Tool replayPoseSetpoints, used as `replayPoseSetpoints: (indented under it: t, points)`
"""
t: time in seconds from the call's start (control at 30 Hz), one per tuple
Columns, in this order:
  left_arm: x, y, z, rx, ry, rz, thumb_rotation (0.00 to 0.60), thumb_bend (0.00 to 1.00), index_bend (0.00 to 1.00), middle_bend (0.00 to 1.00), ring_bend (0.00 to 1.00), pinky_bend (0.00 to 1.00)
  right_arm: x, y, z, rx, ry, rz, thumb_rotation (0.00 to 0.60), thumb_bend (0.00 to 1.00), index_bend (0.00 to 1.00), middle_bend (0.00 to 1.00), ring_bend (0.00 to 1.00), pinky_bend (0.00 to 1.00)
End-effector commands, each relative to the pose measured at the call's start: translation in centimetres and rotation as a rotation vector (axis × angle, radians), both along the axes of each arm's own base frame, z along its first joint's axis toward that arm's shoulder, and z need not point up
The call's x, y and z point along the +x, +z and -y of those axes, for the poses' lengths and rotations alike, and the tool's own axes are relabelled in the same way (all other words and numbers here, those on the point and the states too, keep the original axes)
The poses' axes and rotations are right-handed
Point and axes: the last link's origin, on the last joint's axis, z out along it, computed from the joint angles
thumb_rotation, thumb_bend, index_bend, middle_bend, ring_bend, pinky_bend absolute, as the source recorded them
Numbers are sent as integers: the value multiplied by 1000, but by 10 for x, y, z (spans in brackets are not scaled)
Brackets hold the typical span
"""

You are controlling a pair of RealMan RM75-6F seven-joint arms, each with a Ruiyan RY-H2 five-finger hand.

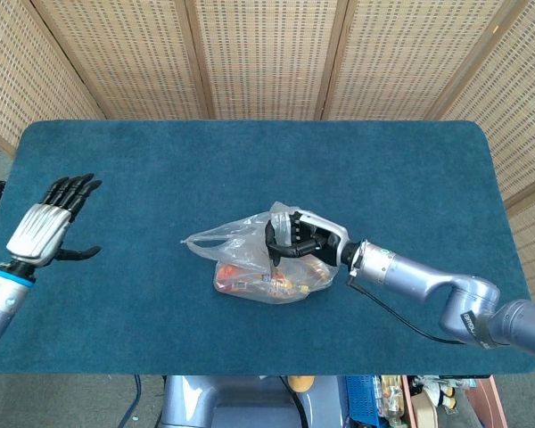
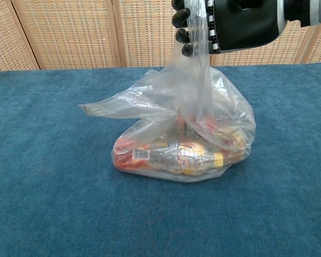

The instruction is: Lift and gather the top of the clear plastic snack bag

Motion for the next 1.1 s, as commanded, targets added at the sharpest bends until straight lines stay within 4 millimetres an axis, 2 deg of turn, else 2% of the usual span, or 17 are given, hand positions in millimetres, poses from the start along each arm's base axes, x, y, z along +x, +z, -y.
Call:
replayPoseSetpoints:
  t: [0.03,0.1,0.13,0.23,0.5,0.7,0.97,1.1]
  points:
    - [19,-38,-24,-87,-149,-70,600,210,56,0,0,0,-2,5,-1,0,2,10,600,420,560,649,546,519]
    - [27,-52,-33,-99,-200,-92,600,212,58,0,0,0,-3,9,0,-3,2,16,600,422,560,649,546,519]
    - [32,-66,-37,-123,-223,-89,600,212,58,0,0,0,-4,12,0,-7,2,17,600,423,560,648,546,518]
    - [38,-91,-43,-167,-249,-65,600,213,57,0,0,0,-6,17,3,-15,-6,21,600,425,560,648,546,518]
    - [39,-164,-40,-219,-306,42,600,245,13,0,0,0,-16,25,8,-25,-22,24,600,437,560,648,546,518]
    - [49,-181,-42,-157,-356,130,600,296,4,0,0,0,-22,27,11,-27,-33,19,600,440,560,648,546,518]
    - [75,-200,-53,-109,-375,280,600,319,13,0,0,0,-25,26,15,-21,-28,15,600,450,561,649,546,518]
    - [88,-202,-58,-82,-407,297,600,326,22,0,0,0,-25,25,15,-16,-24,11,600,448,561,648,546,518]
